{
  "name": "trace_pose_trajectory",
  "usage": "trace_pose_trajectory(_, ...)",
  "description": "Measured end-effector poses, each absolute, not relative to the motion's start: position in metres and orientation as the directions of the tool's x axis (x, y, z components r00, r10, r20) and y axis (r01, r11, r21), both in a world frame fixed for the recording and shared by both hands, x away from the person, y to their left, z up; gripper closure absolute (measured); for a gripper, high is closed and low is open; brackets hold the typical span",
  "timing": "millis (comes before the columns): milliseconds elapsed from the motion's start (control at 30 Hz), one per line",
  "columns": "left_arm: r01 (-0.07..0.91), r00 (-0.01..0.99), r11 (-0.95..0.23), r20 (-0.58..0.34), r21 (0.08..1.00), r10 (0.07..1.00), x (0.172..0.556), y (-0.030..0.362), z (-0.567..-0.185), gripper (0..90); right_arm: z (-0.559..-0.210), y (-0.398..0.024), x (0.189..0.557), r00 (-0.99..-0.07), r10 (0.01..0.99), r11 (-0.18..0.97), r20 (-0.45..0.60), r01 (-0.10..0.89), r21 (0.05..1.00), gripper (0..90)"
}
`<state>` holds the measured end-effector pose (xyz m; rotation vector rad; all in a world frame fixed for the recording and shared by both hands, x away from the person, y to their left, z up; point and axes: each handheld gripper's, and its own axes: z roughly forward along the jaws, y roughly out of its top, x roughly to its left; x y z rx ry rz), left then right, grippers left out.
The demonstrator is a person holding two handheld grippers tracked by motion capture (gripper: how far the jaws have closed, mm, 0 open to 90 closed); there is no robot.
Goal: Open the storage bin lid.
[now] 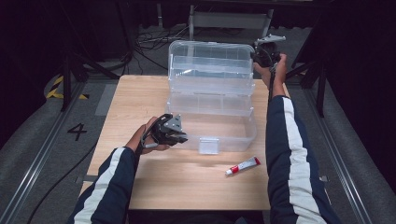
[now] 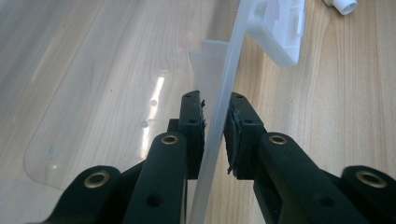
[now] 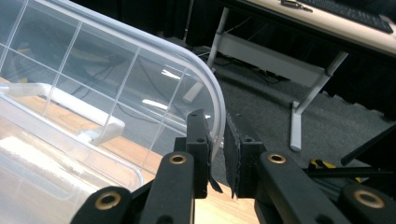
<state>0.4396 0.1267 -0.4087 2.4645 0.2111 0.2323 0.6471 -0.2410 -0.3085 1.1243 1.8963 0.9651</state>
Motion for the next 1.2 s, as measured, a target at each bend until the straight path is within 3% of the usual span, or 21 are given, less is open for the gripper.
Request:
trace_pose_trajectory(400, 0.093, 0.968, -0.776, 0.126, 0.624, 0.218, 0.441, 0.129, -0.410, 78.9, -0.308, -0.245, 0.649, -0.365, 0.915, 0.325, -0.174, 0.407, 0.854, 77.1)
trace_pose_trajectory(533, 0.112, 0.975, -0.752, 0.072, 0.650, 0.208, 0.447, 0.134, -0.411, 79.5, -0.306, -0.246, 0.644, -0.373, 0.910, 0.334, -0.182, 0.397, 0.855, 77.7)
trace_pose_trajectory(767, 0.117, 0.974, -0.750, 0.070, 0.651, 0.213, 0.447, 0.134, -0.411, 79.4, -0.306, -0.249, 0.638, -0.385, 0.906, 0.335, -0.178, 0.392, 0.857, 76.0)
trace_pose_trajectory(1200, 0.120, 0.967, -0.753, 0.094, 0.647, 0.236, 0.444, 0.132, -0.412, 77.7, -0.309, -0.273, 0.591, -0.423, 0.887, 0.358, -0.186, 0.374, 0.856, 70.9)
